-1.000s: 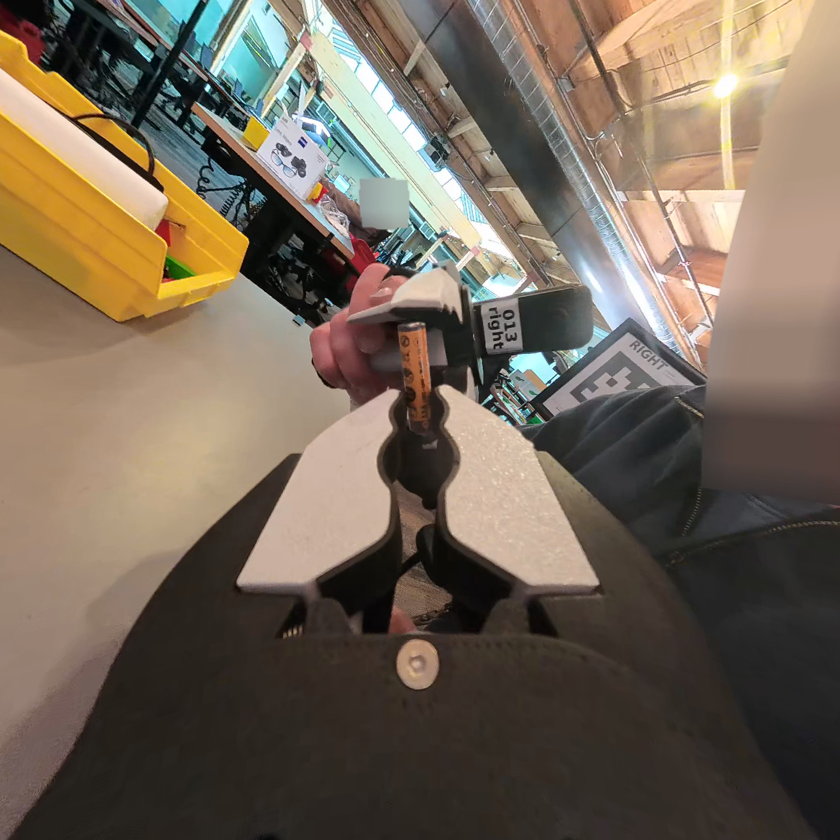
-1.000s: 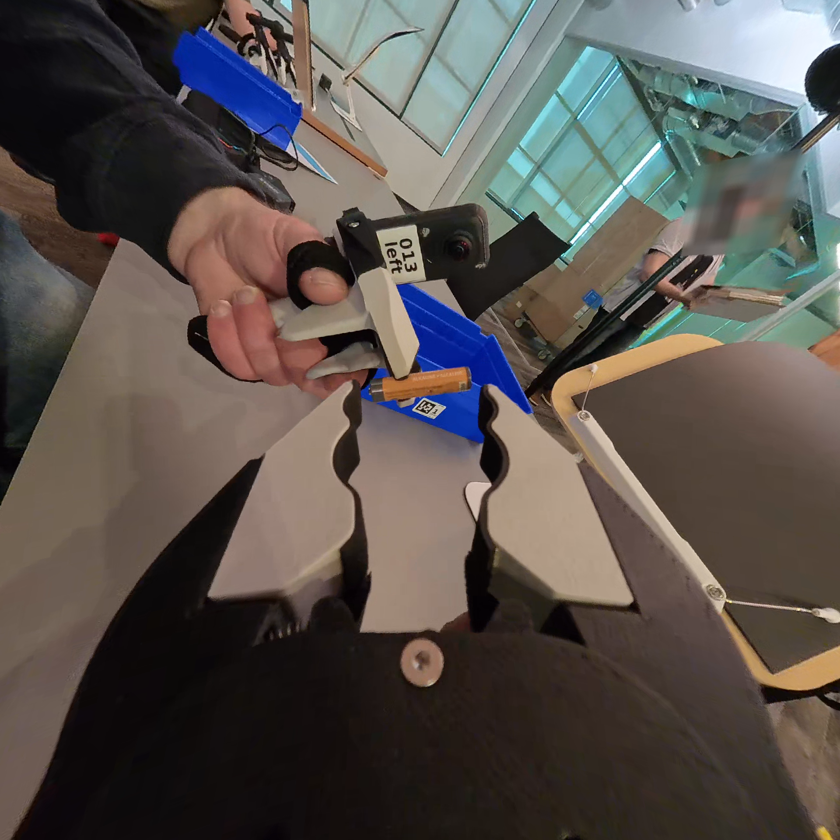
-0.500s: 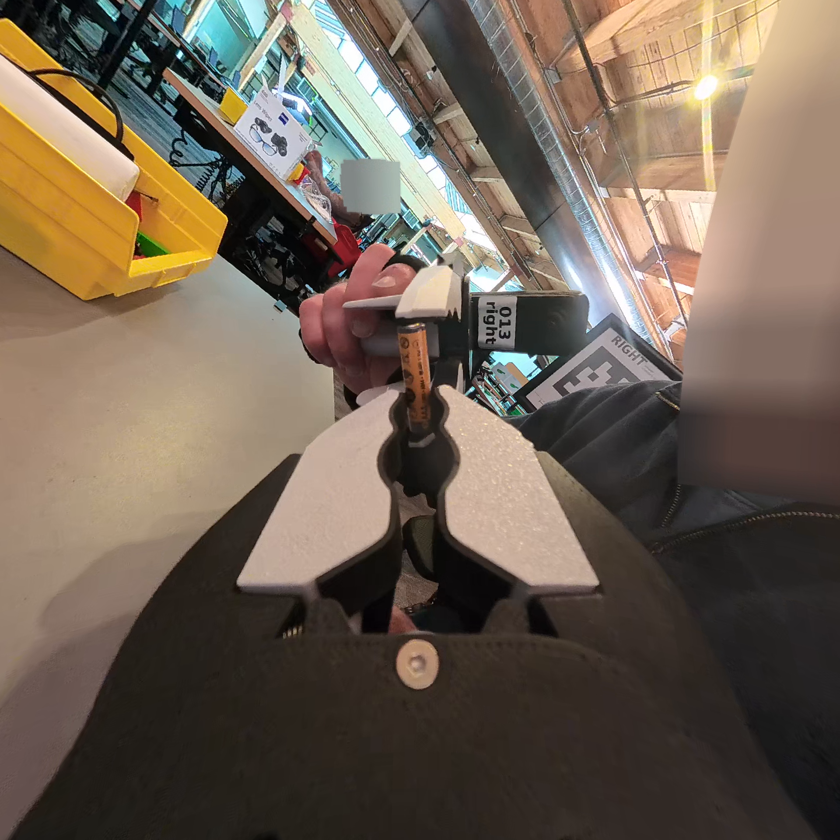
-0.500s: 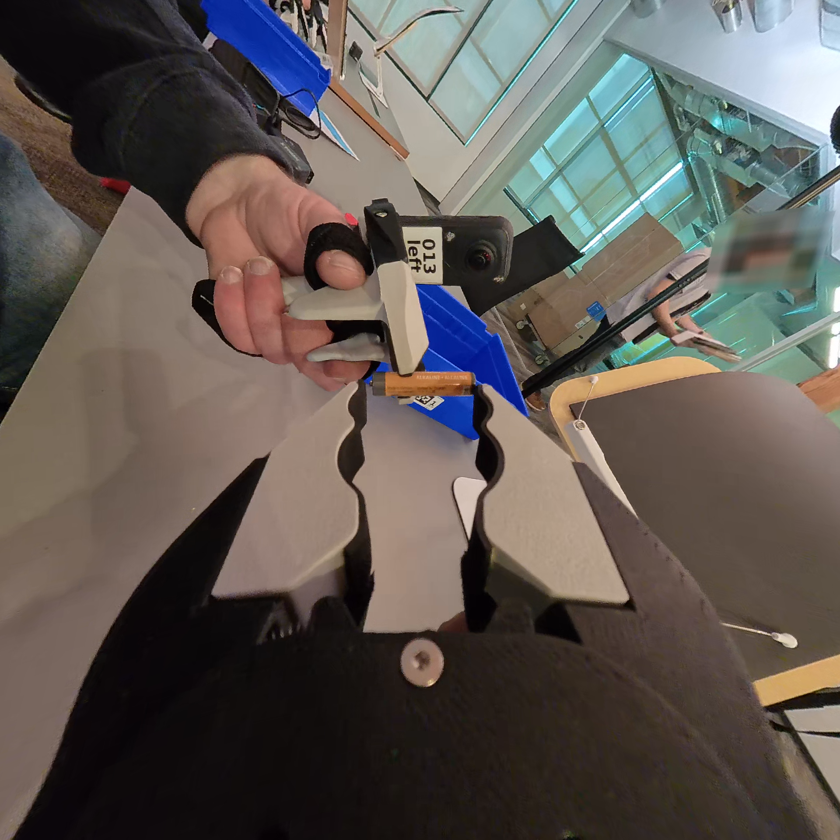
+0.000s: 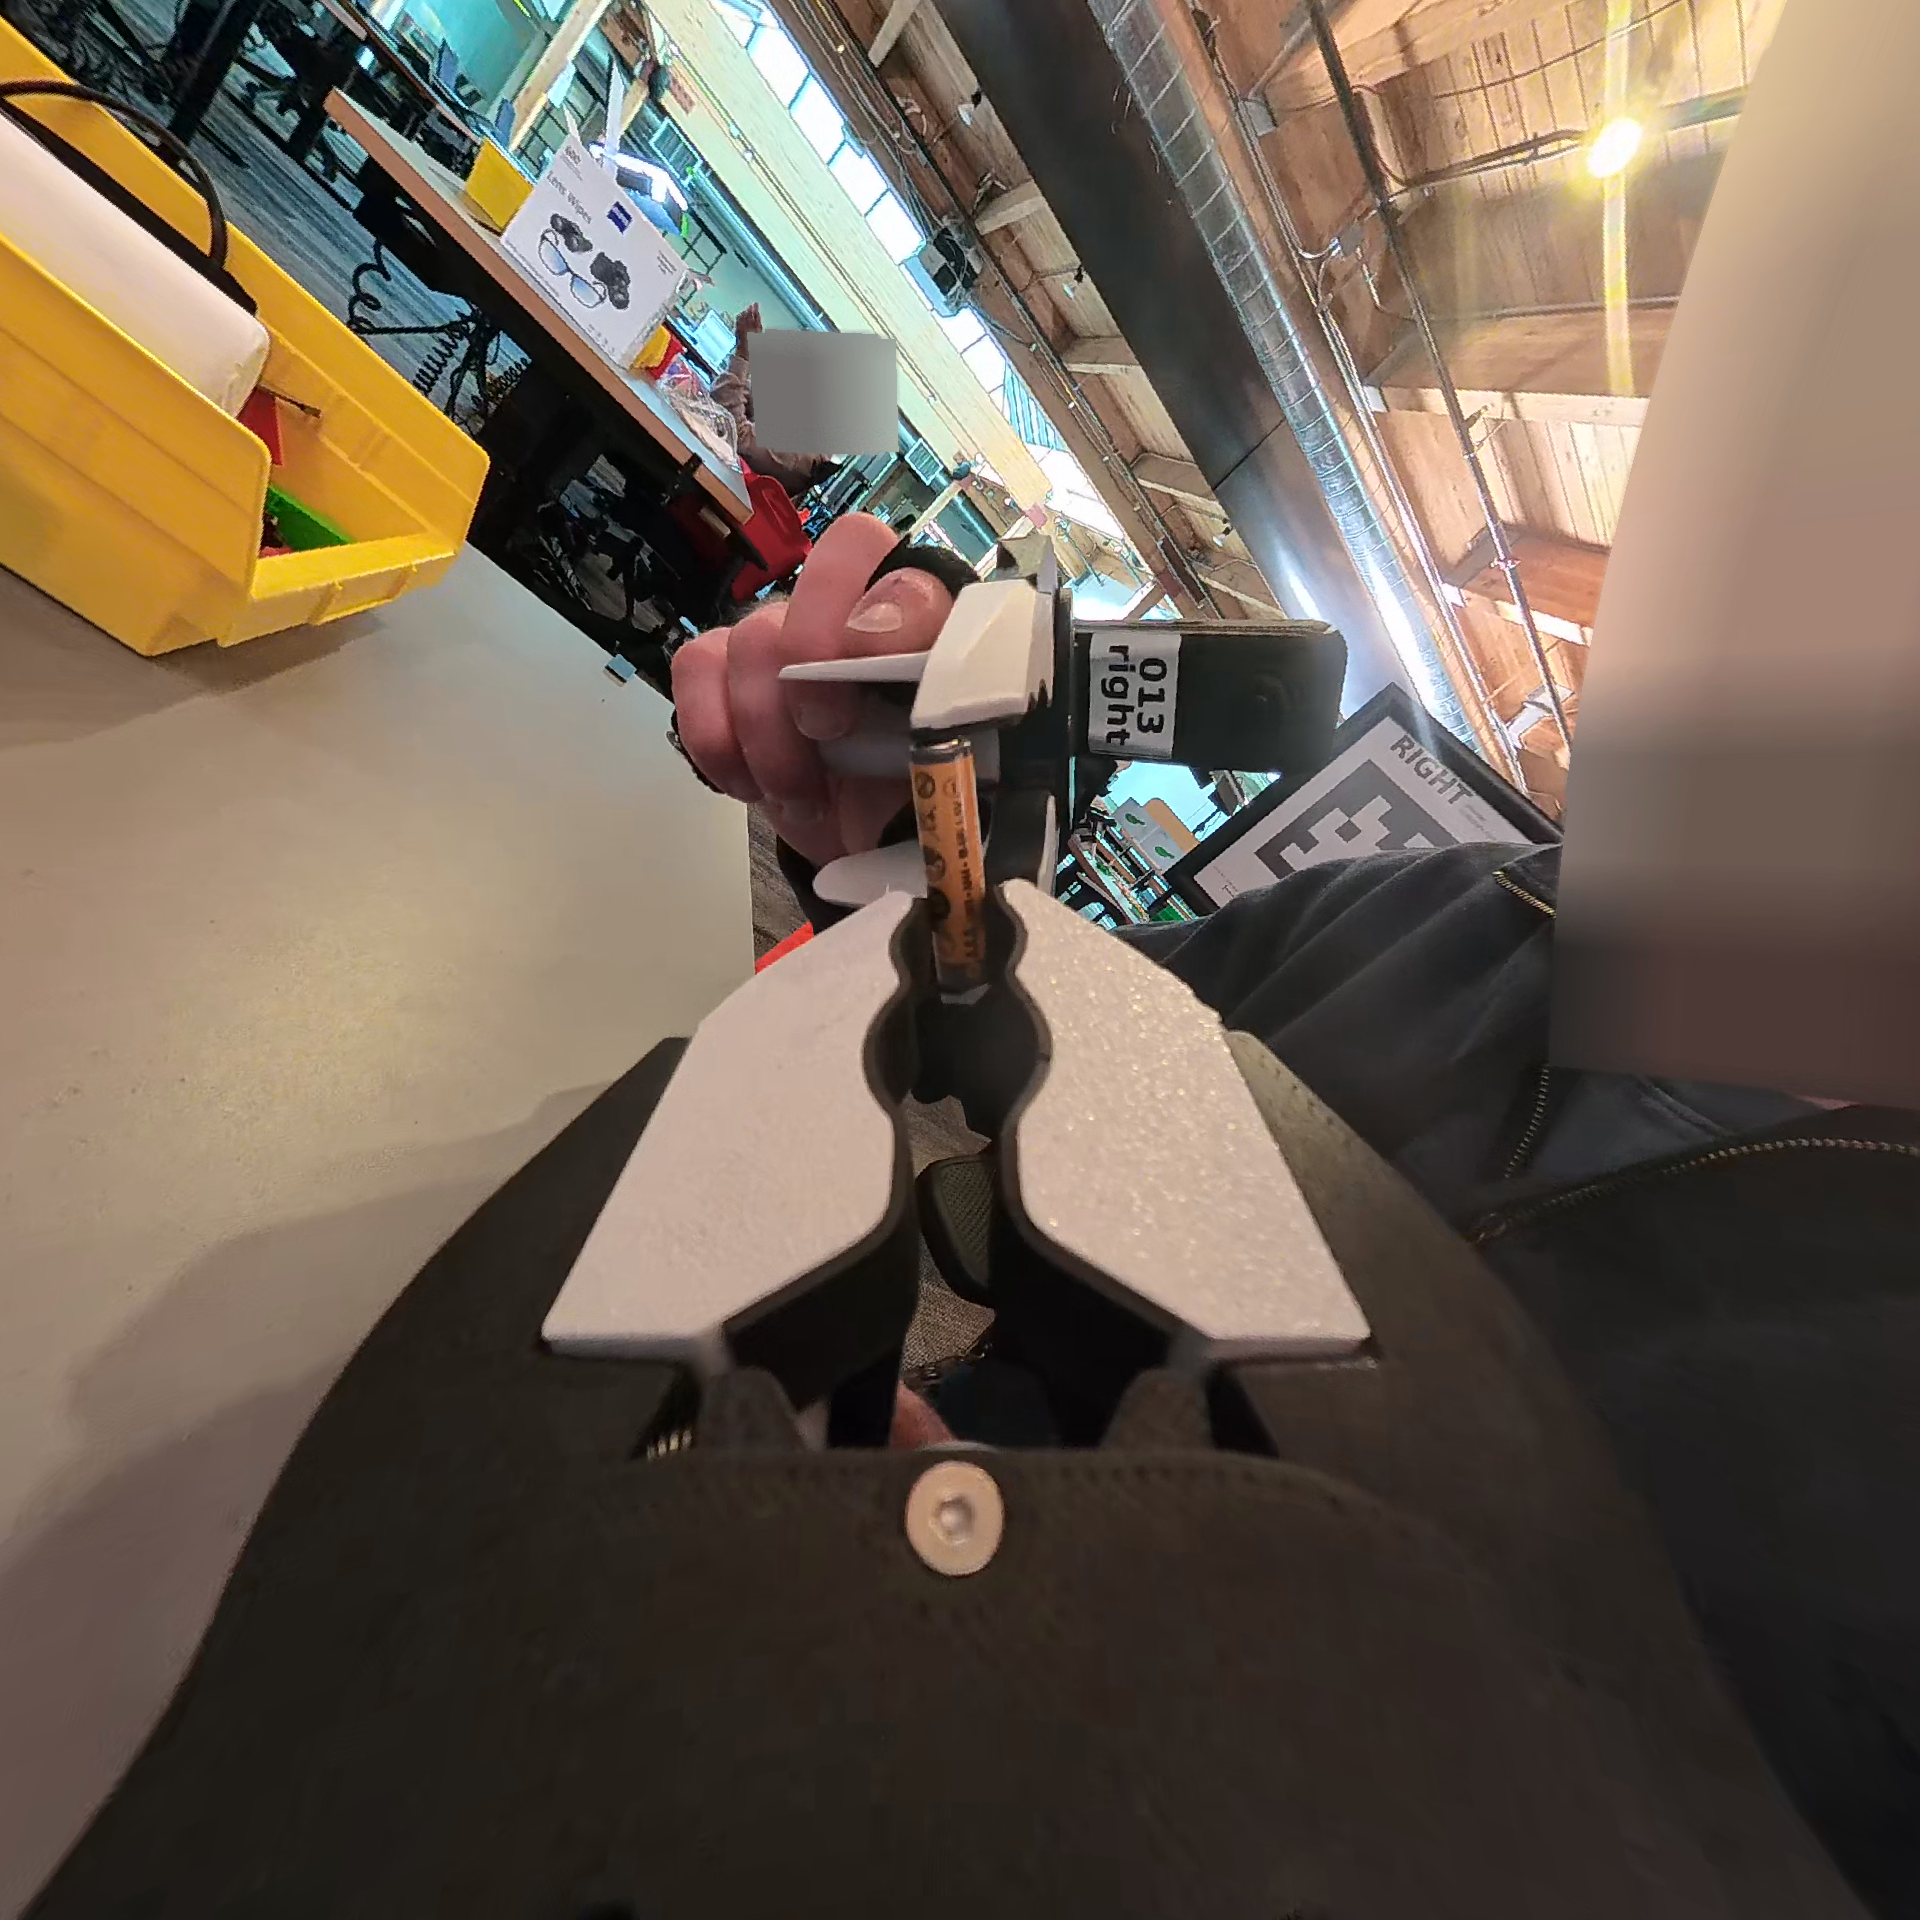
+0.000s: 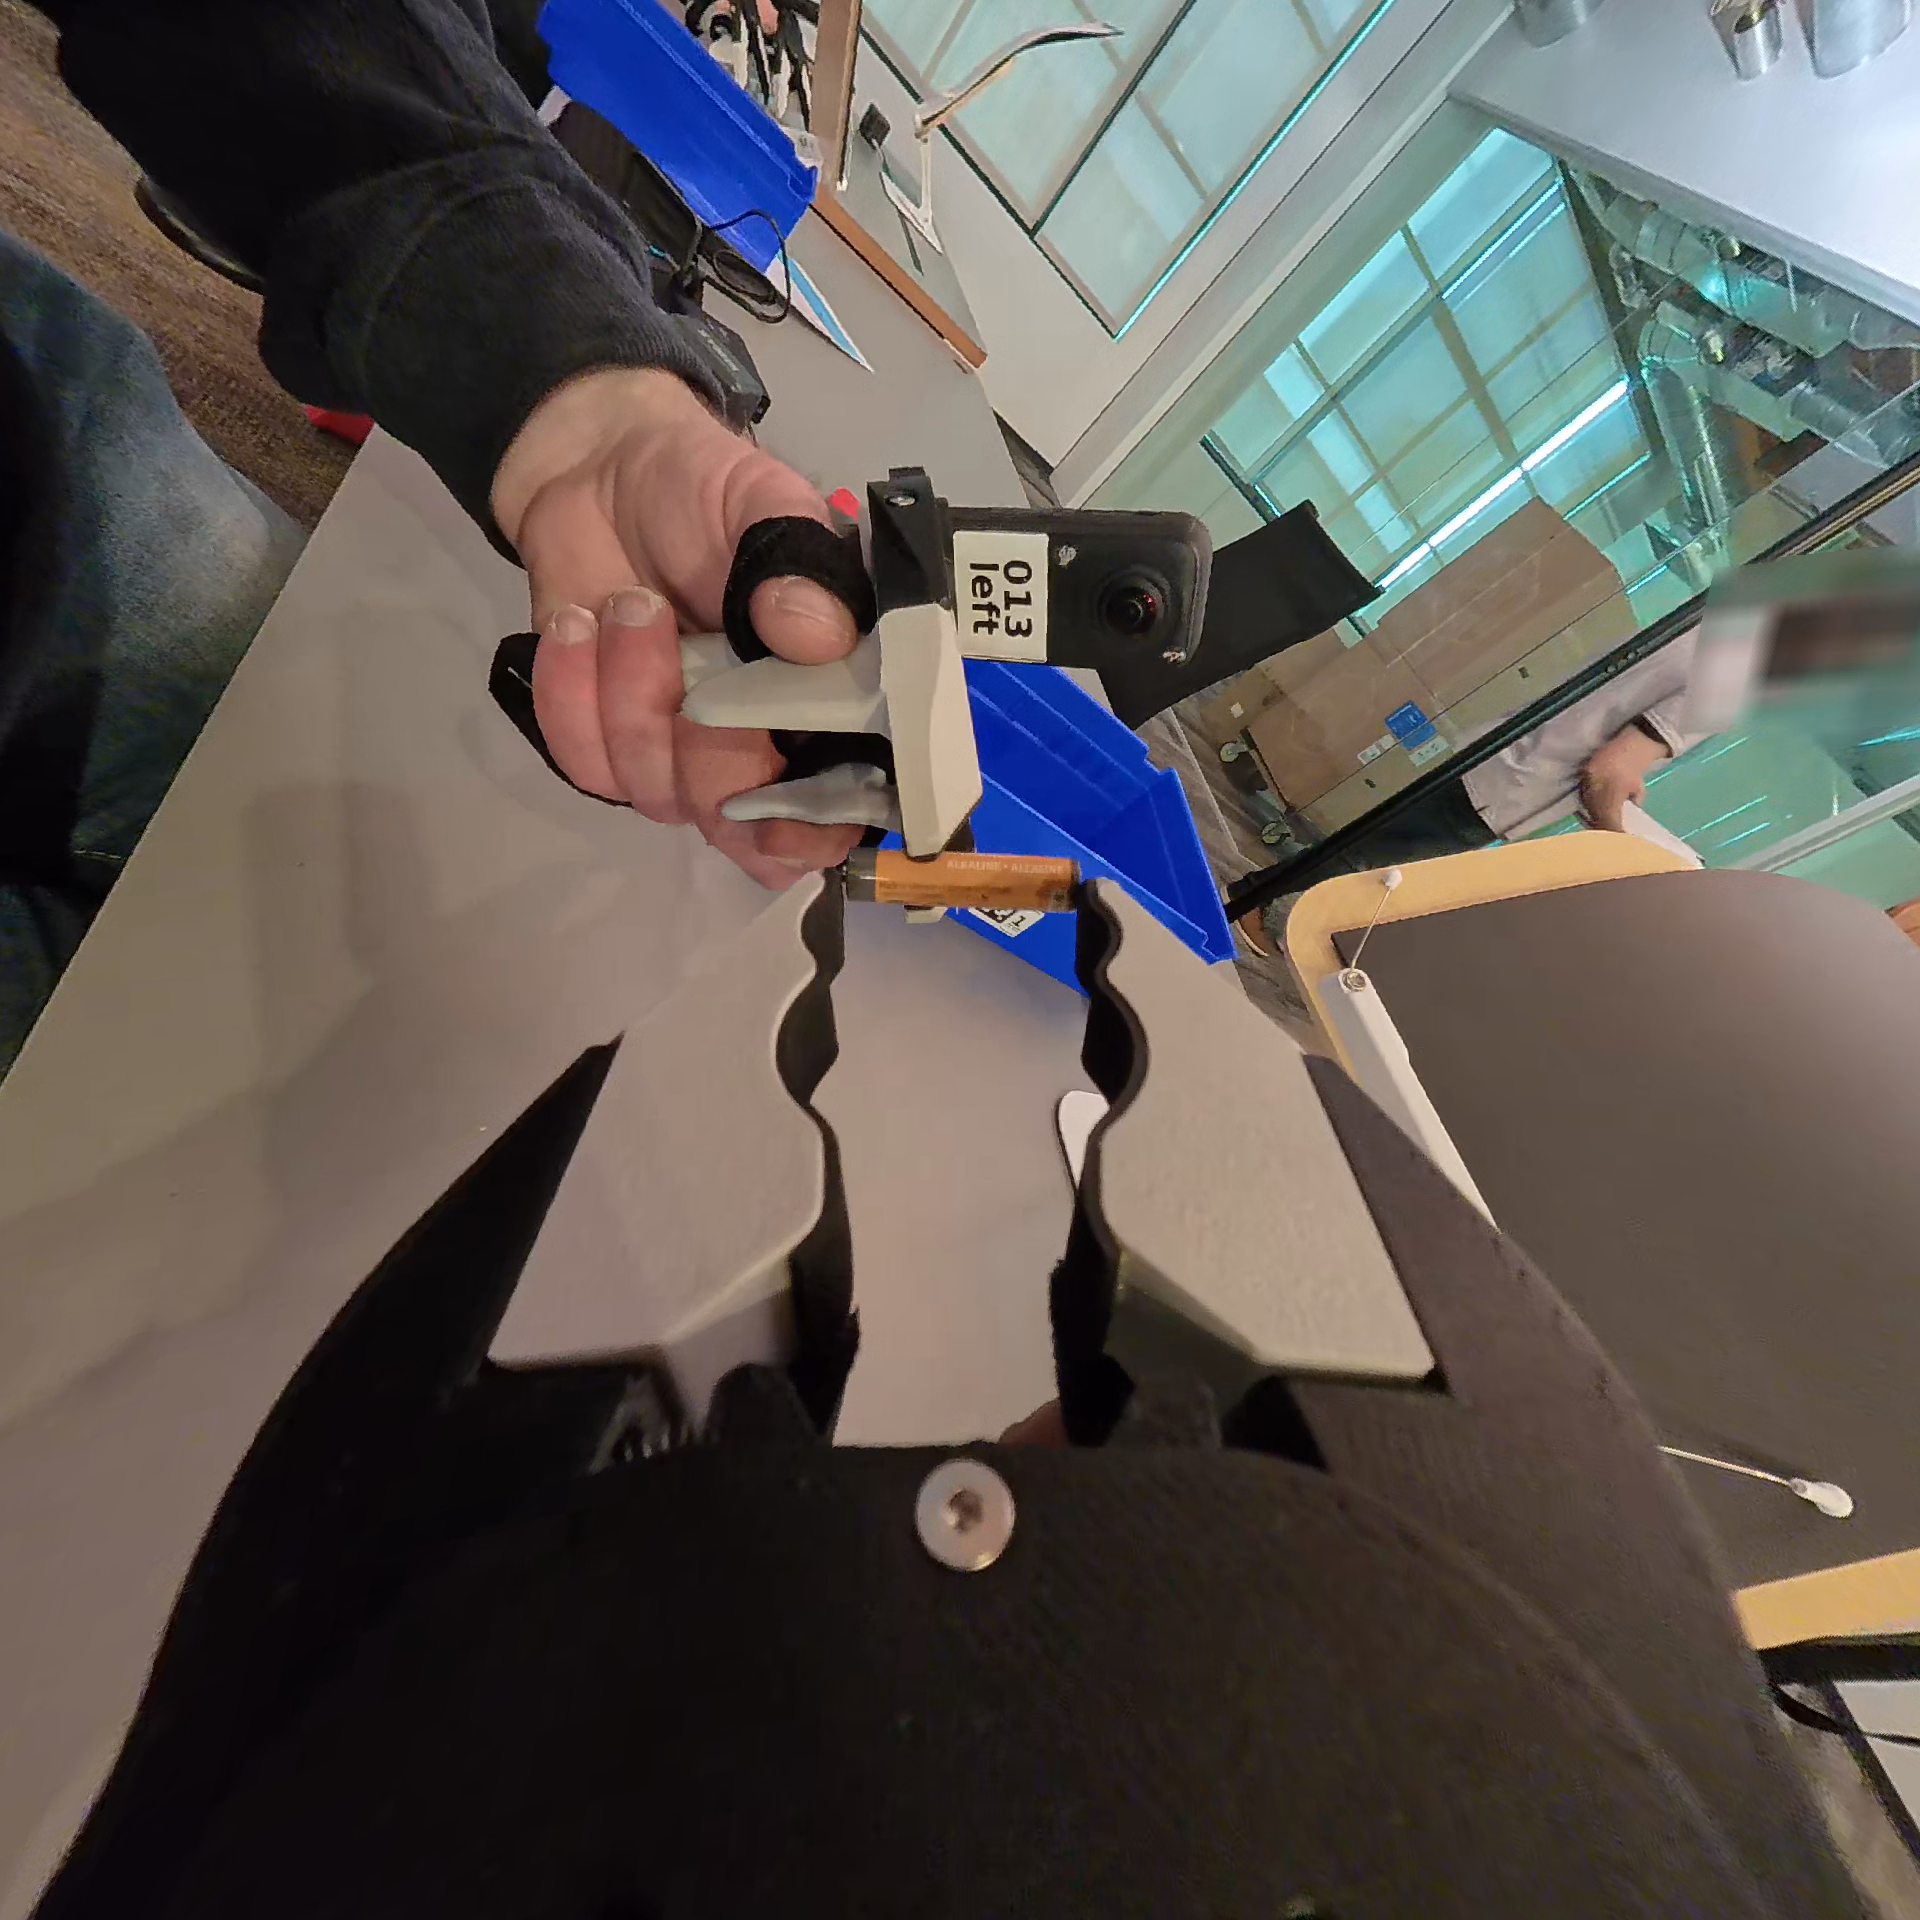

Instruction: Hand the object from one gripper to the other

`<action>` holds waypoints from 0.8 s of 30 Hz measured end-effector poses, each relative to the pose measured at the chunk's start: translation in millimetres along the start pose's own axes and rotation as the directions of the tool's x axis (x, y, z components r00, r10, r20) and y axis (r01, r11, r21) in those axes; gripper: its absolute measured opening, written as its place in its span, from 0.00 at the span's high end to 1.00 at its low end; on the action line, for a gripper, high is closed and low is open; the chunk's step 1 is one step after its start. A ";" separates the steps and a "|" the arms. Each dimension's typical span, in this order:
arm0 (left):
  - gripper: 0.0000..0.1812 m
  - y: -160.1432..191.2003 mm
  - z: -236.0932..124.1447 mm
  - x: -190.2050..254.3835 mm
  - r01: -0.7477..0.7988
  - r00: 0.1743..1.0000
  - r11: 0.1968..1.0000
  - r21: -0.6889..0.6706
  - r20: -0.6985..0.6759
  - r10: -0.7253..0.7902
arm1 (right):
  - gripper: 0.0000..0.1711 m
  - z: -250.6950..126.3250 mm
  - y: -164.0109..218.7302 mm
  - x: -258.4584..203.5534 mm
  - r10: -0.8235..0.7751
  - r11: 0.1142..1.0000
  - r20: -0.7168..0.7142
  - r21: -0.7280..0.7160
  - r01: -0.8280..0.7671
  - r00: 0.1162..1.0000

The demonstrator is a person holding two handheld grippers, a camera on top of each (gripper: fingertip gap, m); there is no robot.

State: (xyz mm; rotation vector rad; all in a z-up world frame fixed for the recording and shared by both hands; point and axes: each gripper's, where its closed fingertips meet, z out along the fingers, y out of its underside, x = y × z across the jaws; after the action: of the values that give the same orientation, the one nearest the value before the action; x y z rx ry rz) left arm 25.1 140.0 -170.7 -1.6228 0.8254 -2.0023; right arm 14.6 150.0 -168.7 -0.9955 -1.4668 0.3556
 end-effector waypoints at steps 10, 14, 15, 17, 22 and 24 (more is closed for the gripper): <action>0.95 -0.5 0.7 0.9 -0.004 1.000 1.000 0.008 -0.006 0.004 | 0.76 -0.4 0.2 1.2 0.045 0.999 -0.002 0.006 -0.045 0.999; 0.85 -4.6 -0.1 -2.7 -0.125 0.990 0.992 0.002 0.070 0.124 | 0.76 -3.2 -0.2 5.4 0.132 0.990 -0.005 0.043 -0.131 0.991; 0.82 -7.0 -2.3 -4.6 -0.195 0.975 0.981 -0.003 0.111 0.194 | 0.76 -4.8 -1.5 6.4 0.170 0.983 0.003 0.067 -0.170 0.985; 0.79 -13.1 -7.8 -5.8 -0.392 0.896 0.919 -0.034 0.210 0.390 | 0.76 -8.6 -3.3 8.6 0.247 0.962 0.023 0.111 -0.248 0.969; 0.73 -12.8 -1.2 0.1 -0.717 0.592 0.648 -0.256 0.266 0.760 | 0.76 -12.0 -6.2 7.2 0.352 0.915 0.088 0.176 -0.363 0.932; 0.72 -14.0 3.9 1.4 -0.752 0.533 0.592 -0.290 0.261 0.805 | 0.76 -11.6 -6.3 6.3 0.365 0.908 0.101 0.181 -0.378 0.926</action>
State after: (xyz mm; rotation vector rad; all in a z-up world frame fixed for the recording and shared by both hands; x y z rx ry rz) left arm 29.1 148.7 -159.7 -1.2631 1.2729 -0.9670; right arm 23.9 147.2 -157.8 -1.1079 -1.2648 0.8028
